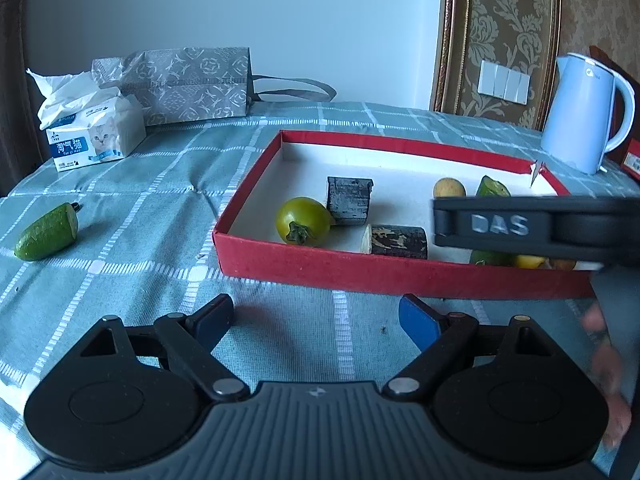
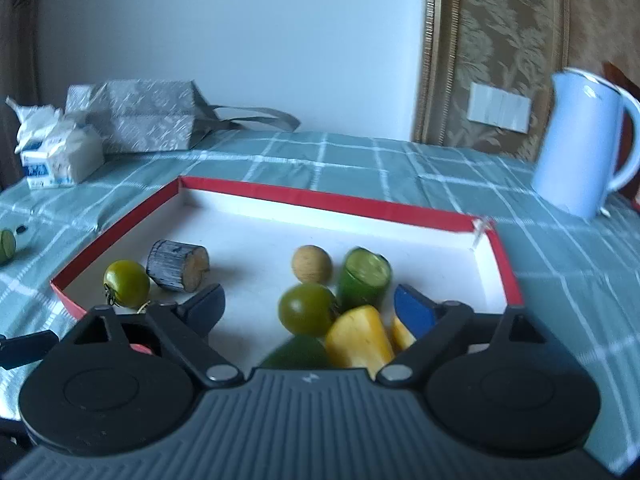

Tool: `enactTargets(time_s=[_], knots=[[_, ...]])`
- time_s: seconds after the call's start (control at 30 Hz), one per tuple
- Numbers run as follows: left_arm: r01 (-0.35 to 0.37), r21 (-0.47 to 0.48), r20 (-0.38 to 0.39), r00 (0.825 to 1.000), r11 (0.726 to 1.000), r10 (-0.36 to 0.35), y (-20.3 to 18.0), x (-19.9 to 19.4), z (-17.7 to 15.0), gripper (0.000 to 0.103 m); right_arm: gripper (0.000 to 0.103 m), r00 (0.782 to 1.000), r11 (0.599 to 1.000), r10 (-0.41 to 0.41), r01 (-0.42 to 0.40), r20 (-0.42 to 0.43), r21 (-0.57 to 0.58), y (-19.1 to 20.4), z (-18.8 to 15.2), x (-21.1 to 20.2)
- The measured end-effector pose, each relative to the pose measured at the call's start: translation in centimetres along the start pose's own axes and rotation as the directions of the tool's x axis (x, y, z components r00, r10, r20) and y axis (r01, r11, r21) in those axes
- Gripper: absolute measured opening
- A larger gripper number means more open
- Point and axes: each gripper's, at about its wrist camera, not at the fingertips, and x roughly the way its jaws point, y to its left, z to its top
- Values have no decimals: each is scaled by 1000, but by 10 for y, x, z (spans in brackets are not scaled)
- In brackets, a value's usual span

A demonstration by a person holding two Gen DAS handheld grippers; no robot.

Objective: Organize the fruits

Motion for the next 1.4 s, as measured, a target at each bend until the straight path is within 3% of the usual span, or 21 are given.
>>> enactTargets(time_s=[0.2, 0.53, 1.03, 1.17, 1.3, 1.4], knots=[[-4, -6, 1, 1000, 1000, 4, 1, 0, 0, 90, 103, 999, 996, 0, -4, 45, 92, -18, -16, -25], [-18, -3, 29, 999, 1000, 18, -1, -9, -3, 90, 103, 989, 964, -1, -39, 146, 265, -46, -50, -71], [-58, -1, 79, 995, 998, 58, -11, -65, -30, 90, 103, 982, 978, -41, 1, 185, 208, -34, -74, -111], [-76, -20, 85, 993, 997, 78, -13, -80, -27, 90, 103, 973, 978, -124, 87, 197, 189, -29, -85, -124], [-102, -14, 122, 987, 995, 103, -16, -94, -27, 90, 103, 974, 967, -164, 127, 159, 222, -35, -88, -127], [-116, 11, 153, 982, 993, 113, -20, -105, -28, 90, 103, 979, 965, -148, 112, 137, 239, -39, -90, -128]])
